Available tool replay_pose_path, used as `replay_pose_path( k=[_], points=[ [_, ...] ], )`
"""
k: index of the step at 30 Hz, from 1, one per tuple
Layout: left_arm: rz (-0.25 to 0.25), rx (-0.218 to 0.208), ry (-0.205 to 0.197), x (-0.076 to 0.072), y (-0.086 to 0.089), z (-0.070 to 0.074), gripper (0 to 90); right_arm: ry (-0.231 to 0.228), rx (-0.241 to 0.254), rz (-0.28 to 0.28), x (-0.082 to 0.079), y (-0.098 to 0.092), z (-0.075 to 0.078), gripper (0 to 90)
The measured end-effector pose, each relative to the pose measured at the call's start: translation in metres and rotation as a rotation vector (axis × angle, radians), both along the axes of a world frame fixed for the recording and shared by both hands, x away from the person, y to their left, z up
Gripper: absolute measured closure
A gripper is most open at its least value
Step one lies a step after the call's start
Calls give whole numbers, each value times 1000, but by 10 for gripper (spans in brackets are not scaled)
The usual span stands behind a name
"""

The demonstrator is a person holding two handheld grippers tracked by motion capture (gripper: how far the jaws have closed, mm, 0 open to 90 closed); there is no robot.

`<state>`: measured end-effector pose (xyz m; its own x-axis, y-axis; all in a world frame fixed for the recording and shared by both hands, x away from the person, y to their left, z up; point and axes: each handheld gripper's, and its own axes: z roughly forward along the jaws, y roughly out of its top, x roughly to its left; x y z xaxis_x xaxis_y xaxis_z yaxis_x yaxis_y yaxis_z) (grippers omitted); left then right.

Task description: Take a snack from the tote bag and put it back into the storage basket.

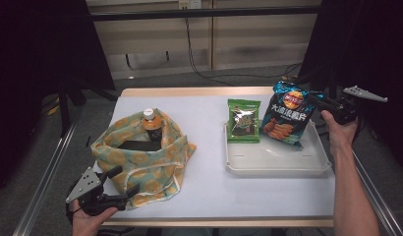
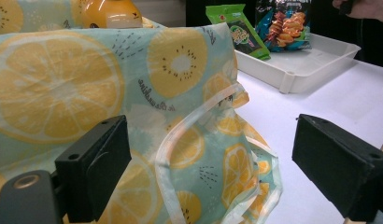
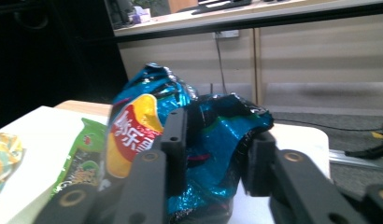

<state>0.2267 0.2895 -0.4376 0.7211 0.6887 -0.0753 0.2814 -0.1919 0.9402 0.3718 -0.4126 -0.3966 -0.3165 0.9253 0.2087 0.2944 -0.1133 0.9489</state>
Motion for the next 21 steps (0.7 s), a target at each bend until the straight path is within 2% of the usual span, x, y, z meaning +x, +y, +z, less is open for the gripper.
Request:
replay_pose_path(
  k=[1, 4, 7, 8, 10, 13, 14, 15, 16, 19, 20, 21],
  points=[
    [1, -2, 3, 0, 0, 0, 111, 6, -3, -5, -1, -2, -1, 582],
    [-3, -5, 3, 0, -1, 0, 111, 13, 4, -19, -4, -6, -3, 535],
    [-2, -6, 3, 0, -1, 0, 111, 3, -3, -33, -7, -8, -1, 434],
    [-1, -8, 1, 0, -1, 0, 111, 3, 11, -40, -9, -8, 0, 415],
    [-1, 1, -2, 0, -1, 0, 111, -3, 4, -39, -12, -9, 2, 356],
    [-6, -9, -7, 0, 0, 0, 113, -7, -19, -39, -22, -8, 6, 316],
    [-6, -9, -7, 0, 0, 0, 113, -7, -19, -39, -22, -8, 6, 316],
    [1, -8, -5, -1, 0, 1, 113, -20, -29, -30, -33, -7, 10, 310],
    [1, -8, -5, -1, 0, 1, 113, -30, -40, -34, -36, -6, 11, 298],
    [1, -5, -6, -1, 0, 1, 113, -41, -53, -18, -52, -3, 14, 352],
    [-9, -5, -5, -1, 0, 1, 113, -41, -53, -18, -52, -3, 14, 352],
    [-10, -7, -9, -1, 0, 1, 113, -47, -61, 10, -62, 1, 13, 456]
  ],
)
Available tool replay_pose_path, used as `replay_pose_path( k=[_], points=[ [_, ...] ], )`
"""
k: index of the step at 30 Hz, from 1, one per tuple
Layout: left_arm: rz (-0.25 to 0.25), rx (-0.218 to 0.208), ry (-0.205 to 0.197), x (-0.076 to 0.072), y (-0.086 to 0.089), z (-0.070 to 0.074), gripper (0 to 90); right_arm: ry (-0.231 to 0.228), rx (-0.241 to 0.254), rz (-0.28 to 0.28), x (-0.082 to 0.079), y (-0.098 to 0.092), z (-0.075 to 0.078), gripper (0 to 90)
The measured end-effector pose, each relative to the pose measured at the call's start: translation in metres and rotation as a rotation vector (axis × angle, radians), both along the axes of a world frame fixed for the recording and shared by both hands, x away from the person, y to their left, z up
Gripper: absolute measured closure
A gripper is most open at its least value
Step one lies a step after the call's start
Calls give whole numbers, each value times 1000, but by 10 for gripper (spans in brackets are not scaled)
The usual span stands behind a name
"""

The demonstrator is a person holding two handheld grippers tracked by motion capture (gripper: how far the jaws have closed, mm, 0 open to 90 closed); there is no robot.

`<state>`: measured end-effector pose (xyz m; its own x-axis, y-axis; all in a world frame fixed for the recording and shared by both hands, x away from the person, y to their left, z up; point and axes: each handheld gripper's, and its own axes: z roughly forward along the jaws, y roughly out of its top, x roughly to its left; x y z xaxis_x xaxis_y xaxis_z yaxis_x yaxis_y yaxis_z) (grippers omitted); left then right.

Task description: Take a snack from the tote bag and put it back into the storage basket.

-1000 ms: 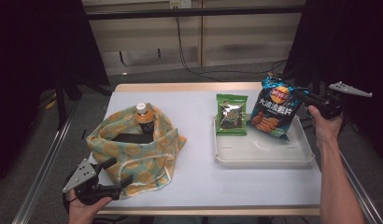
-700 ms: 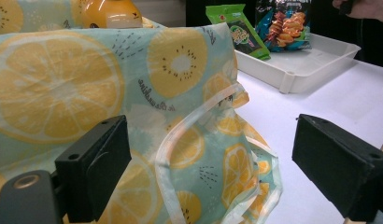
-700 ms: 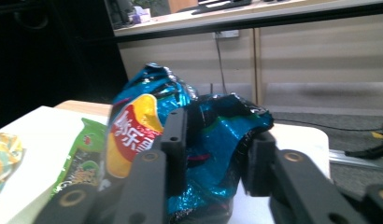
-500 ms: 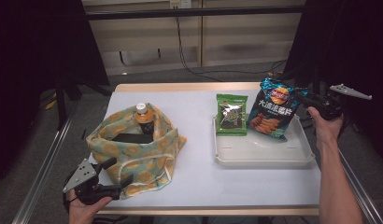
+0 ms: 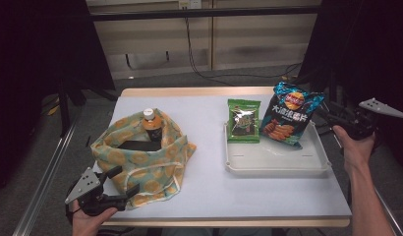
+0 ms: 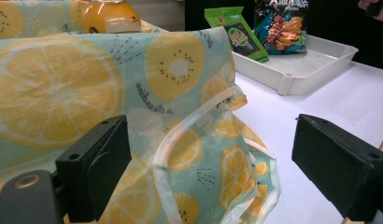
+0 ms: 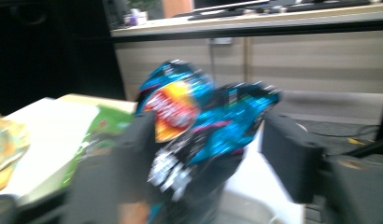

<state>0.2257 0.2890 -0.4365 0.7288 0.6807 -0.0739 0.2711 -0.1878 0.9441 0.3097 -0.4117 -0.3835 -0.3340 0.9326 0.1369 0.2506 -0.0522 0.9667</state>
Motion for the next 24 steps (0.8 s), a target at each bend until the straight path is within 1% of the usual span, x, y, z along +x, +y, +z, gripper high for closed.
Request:
replay_pose_path(
  k=[1, 2, 3, 4, 5, 6, 7, 8, 9, 10, 11, 12, 13, 14, 16, 17, 19, 20, 21, 22, 24],
  points=[
    [0, 0, 0, 0, 0, 0, 113, 5, 3, 17, -4, 3, -2, 528],
    [2, 5, -1, 0, 0, 0, 113, 11, -1, 52, -8, 7, -5, 637],
    [1, 5, 0, 0, 0, 0, 113, 11, -1, 52, -8, 7, -5, 637],
    [0, 5, 1, 0, 0, 0, 113, 23, -16, 107, -11, 13, -12, 726],
    [0, 5, 1, 0, 0, 0, 113, 46, -22, 136, -11, 19, -18, 726],
    [1, 6, 4, 0, -1, 0, 113, 66, -23, 155, -10, 22, -22, 813],
    [0, 6, 3, 0, -1, 0, 113, 84, -34, 171, -9, 26, -27, 851],
    [0, 5, 3, 0, -1, 0, 113, 105, -30, 204, -7, 31, -32, 884],
    [0, 5, 3, 0, -1, 0, 114, 105, -30, 204, -7, 31, -32, 884],
    [5, 9, 4, 0, 0, 0, 114, 134, -49, 233, -4, 38, -37, 900],
    [5, 9, 4, 0, 0, 0, 114, 134, -49, 233, -4, 38, -37, 900],
    [4, 6, 1, 0, 0, 0, 114, 174, -53, 265, 1, 46, -43, 900],
    [4, 6, 1, 0, 0, 0, 114, 174, -53, 265, 1, 46, -43, 900],
    [3, 4, 4, 0, 0, 0, 114, 209, -73, 267, 6, 52, -49, 900],
    [1, 4, 2, 0, 0, 0, 114, 244, -81, 289, 11, 56, -53, 900],
    [-2, 0, -1, 0, 0, 0, 114, 244, -81, 289, 11, 56, -53, 900],
    [3, 9, 1, 0, 0, 0, 114, 292, -95, 306, 18, 62, -62, 900],
    [-1, 2, 3, 0, 0, 0, 114, 308, -109, 301, 20, 65, -65, 900],
    [-1, 2, 3, 0, 0, 0, 114, 312, -117, 301, 22, 66, -66, 900],
    [6, 6, 4, -1, 0, 0, 115, 327, -120, 304, 24, 66, -68, 900],
    [6, 10, 2, 0, 0, 0, 115, 328, -122, 300, 26, 67, -69, 900]
  ],
)
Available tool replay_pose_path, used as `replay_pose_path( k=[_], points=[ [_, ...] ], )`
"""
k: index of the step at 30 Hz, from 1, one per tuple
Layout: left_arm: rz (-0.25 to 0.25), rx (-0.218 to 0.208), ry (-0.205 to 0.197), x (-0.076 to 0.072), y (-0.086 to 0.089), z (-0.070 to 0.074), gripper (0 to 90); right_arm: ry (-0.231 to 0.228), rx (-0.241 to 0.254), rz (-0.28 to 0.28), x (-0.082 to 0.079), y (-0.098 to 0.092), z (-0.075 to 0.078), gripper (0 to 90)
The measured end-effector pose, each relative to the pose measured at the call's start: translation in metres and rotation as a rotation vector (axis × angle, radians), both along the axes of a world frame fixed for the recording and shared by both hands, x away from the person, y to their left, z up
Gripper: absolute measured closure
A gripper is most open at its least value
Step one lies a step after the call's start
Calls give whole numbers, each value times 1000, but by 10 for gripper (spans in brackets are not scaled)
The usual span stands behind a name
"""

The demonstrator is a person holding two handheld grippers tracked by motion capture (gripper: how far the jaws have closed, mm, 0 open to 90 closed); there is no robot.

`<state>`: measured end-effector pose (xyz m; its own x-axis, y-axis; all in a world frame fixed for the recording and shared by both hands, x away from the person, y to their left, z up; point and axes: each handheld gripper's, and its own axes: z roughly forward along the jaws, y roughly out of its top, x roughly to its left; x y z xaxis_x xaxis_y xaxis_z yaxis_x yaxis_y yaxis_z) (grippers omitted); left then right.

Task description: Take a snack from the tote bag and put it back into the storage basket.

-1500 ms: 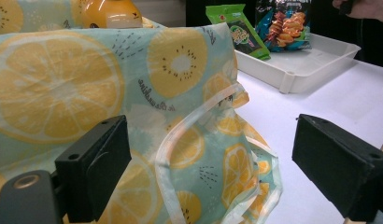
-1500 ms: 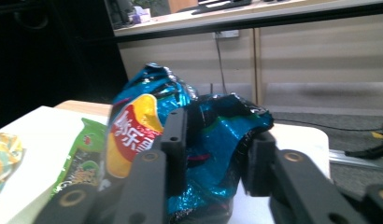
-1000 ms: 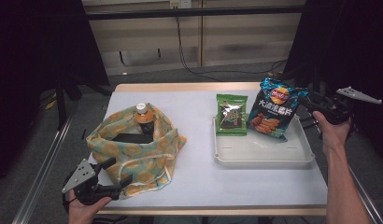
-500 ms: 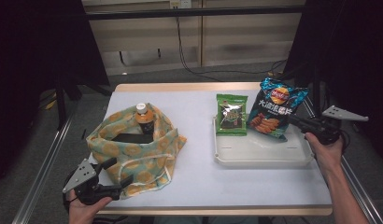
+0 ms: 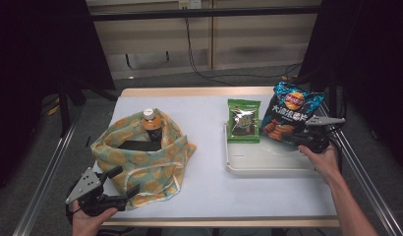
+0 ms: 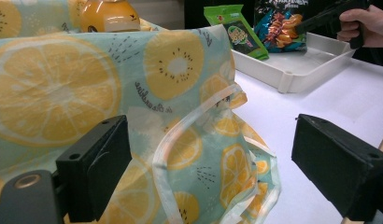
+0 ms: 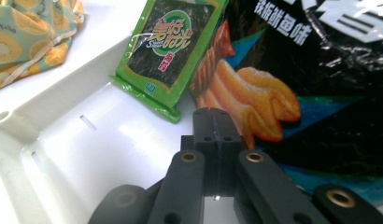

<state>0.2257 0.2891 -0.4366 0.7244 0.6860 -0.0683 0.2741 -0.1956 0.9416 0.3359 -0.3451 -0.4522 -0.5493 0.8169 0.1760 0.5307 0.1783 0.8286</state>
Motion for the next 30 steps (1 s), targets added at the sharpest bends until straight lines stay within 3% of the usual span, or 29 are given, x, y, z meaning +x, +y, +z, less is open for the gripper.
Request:
replay_pose_path(
  k=[13, 18, 30],
  points=[
    [-2, -2, -2, 0, 0, 0, 117, 35, -52, 1, 8, 2, -5, 900],
    [-5, -3, -1, 0, 0, 0, 117, 46, -84, -24, 8, -2, -4, 900],
    [-3, -4, 0, 0, 0, 0, 117, 36, -109, -88, 3, -15, -3, 900]
  ],
)
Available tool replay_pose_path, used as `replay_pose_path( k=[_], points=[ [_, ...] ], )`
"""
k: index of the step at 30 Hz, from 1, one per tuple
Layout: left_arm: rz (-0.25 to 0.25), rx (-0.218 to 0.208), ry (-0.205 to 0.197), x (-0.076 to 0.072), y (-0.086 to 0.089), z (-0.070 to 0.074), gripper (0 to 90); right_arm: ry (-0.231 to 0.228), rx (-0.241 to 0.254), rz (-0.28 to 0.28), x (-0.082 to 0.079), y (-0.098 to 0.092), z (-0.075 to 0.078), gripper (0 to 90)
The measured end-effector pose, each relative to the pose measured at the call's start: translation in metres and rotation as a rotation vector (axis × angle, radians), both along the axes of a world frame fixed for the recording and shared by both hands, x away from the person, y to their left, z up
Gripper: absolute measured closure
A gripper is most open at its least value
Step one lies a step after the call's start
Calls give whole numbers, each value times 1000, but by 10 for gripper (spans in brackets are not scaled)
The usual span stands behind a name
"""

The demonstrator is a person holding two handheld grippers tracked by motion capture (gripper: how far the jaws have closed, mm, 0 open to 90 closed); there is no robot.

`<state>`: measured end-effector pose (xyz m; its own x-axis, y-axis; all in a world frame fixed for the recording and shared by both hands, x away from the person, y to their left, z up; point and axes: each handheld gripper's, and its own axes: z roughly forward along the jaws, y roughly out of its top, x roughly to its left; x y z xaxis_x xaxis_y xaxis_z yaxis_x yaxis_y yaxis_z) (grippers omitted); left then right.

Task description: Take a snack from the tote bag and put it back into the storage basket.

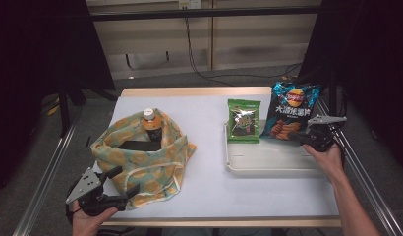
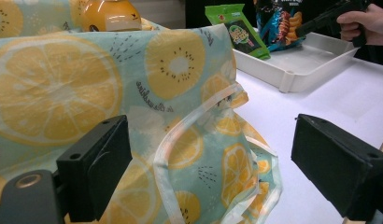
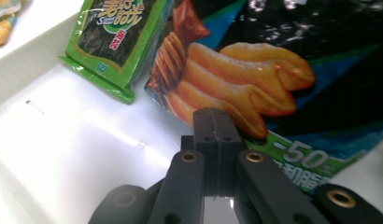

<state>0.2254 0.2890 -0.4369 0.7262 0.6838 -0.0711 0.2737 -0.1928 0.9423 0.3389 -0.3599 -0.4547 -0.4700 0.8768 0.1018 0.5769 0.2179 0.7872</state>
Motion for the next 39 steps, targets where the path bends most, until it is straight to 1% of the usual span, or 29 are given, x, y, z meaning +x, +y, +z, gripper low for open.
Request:
replay_pose_path(
  k=[3, 5, 7, 8, 9, 11, 13, 14, 15, 16, 17, 18, 20, 22, 23, 25, 26, 27, 28, 29, 30, 31, 32, 34, 35, 36, 37, 38, 39],
  points=[
    [3, 2, 2, 0, 0, 0, 117, -3, -12, -17, -1, -5, 0, 900],
    [-2, 1, -2, 0, 0, 0, 117, -12, 5, -27, -2, -8, 0, 900],
    [-1, 0, 1, 0, 0, 0, 118, -27, 21, -14, -5, -8, 1, 900],
    [-2, -2, 2, 0, 0, 0, 118, -36, 14, -13, -5, -8, 2, 900],
    [2, 1, 1, 0, 0, 0, 118, -34, 25, -9, -6, -7, 2, 900],
    [-1, -1, 0, 0, 1, 0, 119, -51, 28, -3, -9, -8, 3, 900],
    [-3, -3, 2, 0, 0, 0, 120, -57, 36, -1, -10, -8, 4, 883],
    [-3, -1, 5, 0, 0, 0, 121, -75, 35, 1, -16, -9, 7, 842],
    [-9, -8, 4, 1, 0, 0, 121, -85, 39, 3, -17, -10, 8, 824],
    [-6, -5, 5, 0, 0, 0, 121, -96, 46, -2, -20, -11, 10, 795],
    [-6, -5, 5, 0, 0, 0, 121, -96, 46, -2, -20, -11, 10, 795],
    [-5, -4, 5, 0, 1, 0, 121, -130, 61, -21, -26, -14, 15, 745],
    [-5, -6, 6, 0, 0, 1, 121, -168, 67, -33, -33, -15, 21, 673],
    [1, 1, 7, 0, 0, 1, 121, -197, 80, -38, -42, -15, 27, 628],
    [1, 1, 7, 0, 0, 1, 121, -197, 80, -38, -42, -15, 27, 628],
    [0, 1, 7, 0, 0, 1, 121, -227, 92, -35, -53, -14, 33, 591],
    [1, 1, 7, 0, -1, 1, 121, -251, 94, -43, -61, -13, 37, 563],
    [1, 0, 8, 0, -1, 1, 121, -258, 110, -52, -66, -13, 40, 554],
    [-1, -1, 8, 0, 0, 1, 121, -273, 99, -52, -71, -14, 42, 539],
    [-1, -1, 8, 0, 0, 1, 121, -273, 99, -52, -71, -14, 42, 539],
    [-1, -1, 8, 0, 0, 1, 121, -285, 116, -66, -80, -14, 46, 517],
    [0, -3, 9, 0, 0, 1, 121, -285, 116, -66, -80, -14, 46, 517],
    [-2, -5, 8, 0, 0, 1, 121, -300, 132, -73, -92, -13, 50, 499],
    [-6, -8, 7, 1, 0, 1, 121, -313, 129, -72, -101, -9, 53, 481],
    [-6, -8, 7, 1, 0, 1, 121, -313, 129, -72, -101, -9, 53, 481],
    [-6, -15, 5, 1, 0, 1, 121, -320, 133, -60, -112, -2, 56, 460],
    [-6, -15, 5, 1, 0, 1, 122, -320, 133, -60, -112, -2, 56, 460],
    [-6, -14, 3, 1, 1, 1, 122, -321, 139, -58, -116, 3, 56, 443],
    [-6, -16, 6, 1, 0, 1, 123, -323, 120, -36, -120, 6, 56, 437]
  ],
)
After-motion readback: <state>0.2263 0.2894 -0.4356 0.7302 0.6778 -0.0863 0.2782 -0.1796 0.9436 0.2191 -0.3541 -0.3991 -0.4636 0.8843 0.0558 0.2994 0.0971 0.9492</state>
